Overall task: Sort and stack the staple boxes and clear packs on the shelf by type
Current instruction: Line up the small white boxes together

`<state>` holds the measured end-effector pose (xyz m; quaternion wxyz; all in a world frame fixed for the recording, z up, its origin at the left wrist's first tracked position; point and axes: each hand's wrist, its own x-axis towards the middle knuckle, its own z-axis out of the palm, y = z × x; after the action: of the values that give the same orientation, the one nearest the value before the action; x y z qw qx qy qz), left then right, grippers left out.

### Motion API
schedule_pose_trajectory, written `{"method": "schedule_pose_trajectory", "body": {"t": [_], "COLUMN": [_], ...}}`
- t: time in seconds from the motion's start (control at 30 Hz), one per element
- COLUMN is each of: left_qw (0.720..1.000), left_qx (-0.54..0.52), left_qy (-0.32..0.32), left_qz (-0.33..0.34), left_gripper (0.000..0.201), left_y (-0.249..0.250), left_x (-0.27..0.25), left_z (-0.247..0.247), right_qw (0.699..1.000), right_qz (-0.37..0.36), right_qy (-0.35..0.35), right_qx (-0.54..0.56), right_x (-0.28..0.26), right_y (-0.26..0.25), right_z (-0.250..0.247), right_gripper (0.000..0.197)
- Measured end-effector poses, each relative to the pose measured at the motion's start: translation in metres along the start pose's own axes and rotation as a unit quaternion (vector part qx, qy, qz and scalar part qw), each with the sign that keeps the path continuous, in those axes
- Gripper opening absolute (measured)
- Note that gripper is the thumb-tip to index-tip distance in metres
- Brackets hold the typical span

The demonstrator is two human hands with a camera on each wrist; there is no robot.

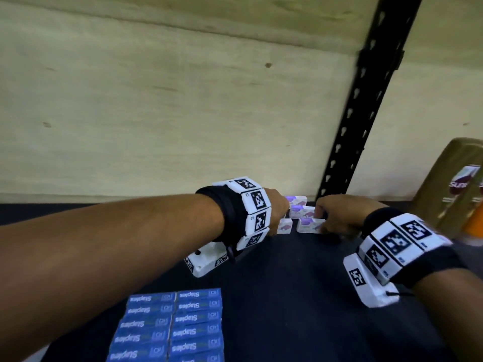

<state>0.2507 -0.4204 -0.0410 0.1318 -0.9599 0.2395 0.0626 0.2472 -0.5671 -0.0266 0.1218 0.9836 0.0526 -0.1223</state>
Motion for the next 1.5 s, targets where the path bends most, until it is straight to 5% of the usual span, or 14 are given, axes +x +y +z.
{"method": "schedule_pose_trajectory", "body": {"t": [0.1,0.33,0.53,0.6,0.67,0.93,1.5], "left_qw": [1.0,0.999,0.994,0.996,0.997,0.997,0.998], "left_qx": [-0.023,-0.034,-0.059,-0.068,-0.068,-0.032,-0.005], "left_qy": [0.017,-0.014,-0.03,-0.021,0.0,-0.064,-0.053], "left_qz": [0.011,0.029,0.085,0.062,0.049,0.023,0.033], "left_gripper": [0.039,0.014,0.029,0.017,0.034,0.029,0.034], "left_y": [-0.003,0.005,0.027,0.035,0.044,0.08,0.086], "left_x": [0.004,-0.022,-0.063,-0.075,-0.086,-0.114,-0.121], "left_z": [0.002,-0.008,-0.013,-0.008,-0.004,-0.001,-0.001], "right_qw": [1.0,1.0,0.996,0.996,0.996,0.993,0.99], "right_qz": [-0.002,-0.014,-0.036,-0.034,-0.035,-0.036,-0.068], "right_qy": [-0.005,-0.027,-0.05,-0.049,-0.048,-0.046,-0.041], "right_qx": [-0.01,-0.007,0.057,0.07,0.072,0.106,0.118], "right_x": [0.003,-0.017,-0.061,-0.078,-0.092,-0.135,-0.137], "right_y": [-0.001,-0.005,-0.007,-0.007,-0.008,-0.002,0.007], "right_z": [0.001,0.0,0.01,0.014,0.017,0.032,0.043], "right_gripper": [0.027,0.027,0.023,0.023,0.025,0.012,0.017]}}
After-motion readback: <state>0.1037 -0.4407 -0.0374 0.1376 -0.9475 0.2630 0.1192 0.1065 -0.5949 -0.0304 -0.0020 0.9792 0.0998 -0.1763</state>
